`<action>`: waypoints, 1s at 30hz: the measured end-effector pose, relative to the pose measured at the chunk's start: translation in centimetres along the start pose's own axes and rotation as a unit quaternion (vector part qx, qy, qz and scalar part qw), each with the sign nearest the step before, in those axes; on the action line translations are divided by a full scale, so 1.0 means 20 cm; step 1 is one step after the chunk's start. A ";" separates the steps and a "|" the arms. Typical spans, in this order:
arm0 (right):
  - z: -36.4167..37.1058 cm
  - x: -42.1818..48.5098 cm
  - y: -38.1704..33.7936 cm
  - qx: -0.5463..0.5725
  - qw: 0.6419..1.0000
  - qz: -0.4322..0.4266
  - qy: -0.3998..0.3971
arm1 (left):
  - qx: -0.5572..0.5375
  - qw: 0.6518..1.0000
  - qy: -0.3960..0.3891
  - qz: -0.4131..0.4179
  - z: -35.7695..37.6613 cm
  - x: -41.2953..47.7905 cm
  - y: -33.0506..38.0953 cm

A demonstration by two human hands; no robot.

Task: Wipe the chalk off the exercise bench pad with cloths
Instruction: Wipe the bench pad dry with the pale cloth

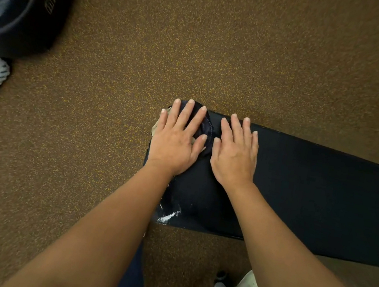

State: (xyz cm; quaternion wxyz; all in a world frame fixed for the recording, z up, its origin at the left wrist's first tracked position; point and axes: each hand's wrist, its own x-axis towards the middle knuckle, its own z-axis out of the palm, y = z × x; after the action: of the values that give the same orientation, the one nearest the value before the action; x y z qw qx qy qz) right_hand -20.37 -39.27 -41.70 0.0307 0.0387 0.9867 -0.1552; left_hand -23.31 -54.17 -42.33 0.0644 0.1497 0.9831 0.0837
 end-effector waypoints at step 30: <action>0.01 -0.01 0.03 -0.042 0.997 -0.001 -0.063 | 0.000 0.984 -0.018 -0.179 0.01 -0.06 0.08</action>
State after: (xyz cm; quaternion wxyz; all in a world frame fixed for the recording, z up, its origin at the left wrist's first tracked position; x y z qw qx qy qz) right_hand -20.01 -38.77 -42.04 0.0945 0.0266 0.9884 -0.1156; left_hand -21.69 -52.91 -42.11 0.0960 -0.0271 0.9927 0.0682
